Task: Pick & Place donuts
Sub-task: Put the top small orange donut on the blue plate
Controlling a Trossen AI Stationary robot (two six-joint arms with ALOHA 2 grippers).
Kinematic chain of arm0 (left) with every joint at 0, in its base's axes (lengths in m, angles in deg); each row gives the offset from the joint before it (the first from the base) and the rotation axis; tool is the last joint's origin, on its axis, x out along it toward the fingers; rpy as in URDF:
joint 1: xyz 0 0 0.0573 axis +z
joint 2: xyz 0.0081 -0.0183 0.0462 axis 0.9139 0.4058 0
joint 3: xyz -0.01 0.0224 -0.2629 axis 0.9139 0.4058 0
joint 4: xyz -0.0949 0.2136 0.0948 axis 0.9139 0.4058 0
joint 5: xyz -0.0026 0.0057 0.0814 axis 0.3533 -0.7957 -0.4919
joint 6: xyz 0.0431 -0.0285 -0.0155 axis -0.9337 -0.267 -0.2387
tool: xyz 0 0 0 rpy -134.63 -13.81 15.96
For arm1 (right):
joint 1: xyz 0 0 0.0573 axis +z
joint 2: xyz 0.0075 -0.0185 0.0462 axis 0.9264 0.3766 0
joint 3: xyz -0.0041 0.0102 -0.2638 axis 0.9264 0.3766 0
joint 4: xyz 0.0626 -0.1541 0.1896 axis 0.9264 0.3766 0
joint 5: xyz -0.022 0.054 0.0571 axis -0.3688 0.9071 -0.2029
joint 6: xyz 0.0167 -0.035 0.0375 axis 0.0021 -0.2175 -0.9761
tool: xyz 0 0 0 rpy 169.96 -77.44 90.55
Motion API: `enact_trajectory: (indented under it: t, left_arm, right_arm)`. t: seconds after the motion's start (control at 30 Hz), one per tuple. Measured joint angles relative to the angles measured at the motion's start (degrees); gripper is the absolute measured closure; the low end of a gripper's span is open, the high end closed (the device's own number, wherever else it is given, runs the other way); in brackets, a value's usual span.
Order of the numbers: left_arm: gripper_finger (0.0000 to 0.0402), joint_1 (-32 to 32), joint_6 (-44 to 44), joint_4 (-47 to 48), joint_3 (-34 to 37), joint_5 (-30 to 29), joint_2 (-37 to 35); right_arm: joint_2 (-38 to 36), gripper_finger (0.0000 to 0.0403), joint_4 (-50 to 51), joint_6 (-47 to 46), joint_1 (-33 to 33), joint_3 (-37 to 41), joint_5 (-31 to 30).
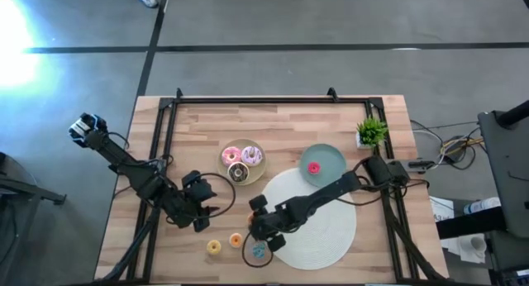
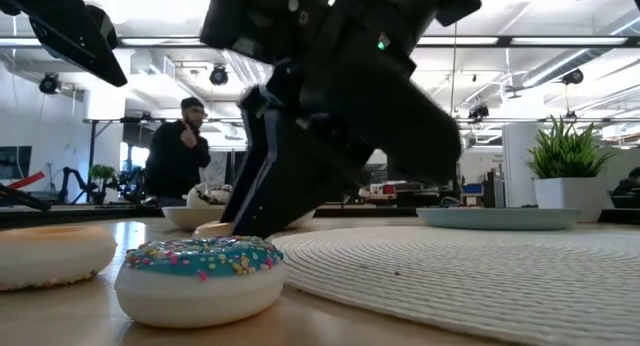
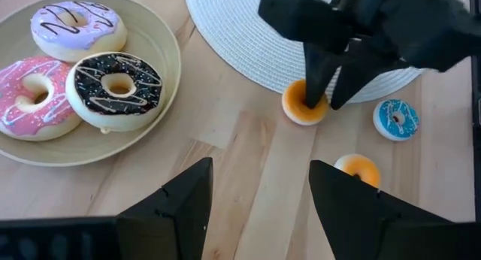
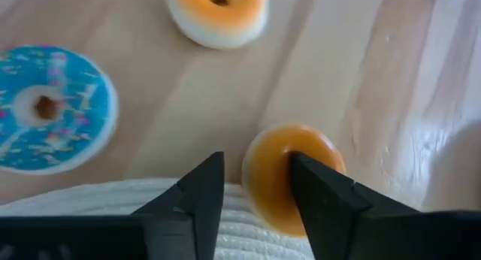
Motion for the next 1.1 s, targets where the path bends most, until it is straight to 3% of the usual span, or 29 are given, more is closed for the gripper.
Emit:
enact_trajectory:
  t: [0.23, 0.4, 0.5, 0.63, 0.73, 0.9, 1.0, 1.1]
  left_arm:
    - [0.0207, 0.0, 0.0, 0.0, 0.0, -0.2, 0.0]
    - [0.0207, 0.0, 0.0, 0.0, 0.0, -0.2, 0.0]
    - [0.0207, 0.0, 0.0, -0.2, 0.0, -1.5, 0.0]
    - [0.0207, 0.0, -3.2, -4.6, 0.0, -4.7, 0.0]
    - [0.0207, 0.0, -7.9, -10.5, 0.0, -7.1, 0.3]
    - [0.0207, 0.1, -19.8, -18.9, 0.0, -12.9, 2.8]
    - [0.0207, 0.6, -26.6, -23.1, 0.0, -16.6, 5.9]
    - [0.0207, 1.7, -31.4, -27.7, 0.0, -20.9, 9.3]
  right_arm:
    - [0.0, 0.0331, 1.8, -6.7, -2.1, 0.0, 0.0]
    - [-1.8, 0.0386, 2.6, -17.4, -4.4, 0.1, 0.9]
    - [-5.4, 0.0389, 3.5, -26.1, -5.8, 1.3, 0.6]
    - [-13.1, 0.0389, 0.9, -41.4, -6.5, 8.7, -4.4]
    - [-20.4, 0.0389, -8.9, -56.9, -7.3, 18.9, -6.2]
    - [-30.2, 0.0390, -37.8, -84.5, -7.7, 37.0, -14.9]
    - [-31.8, 0.0390, -49.9, -93.2, -7.7, 43.2, -19.7]
    - [-32.2, 0.0390, -55.2, -97.3, -7.7, 44.3, -20.3]
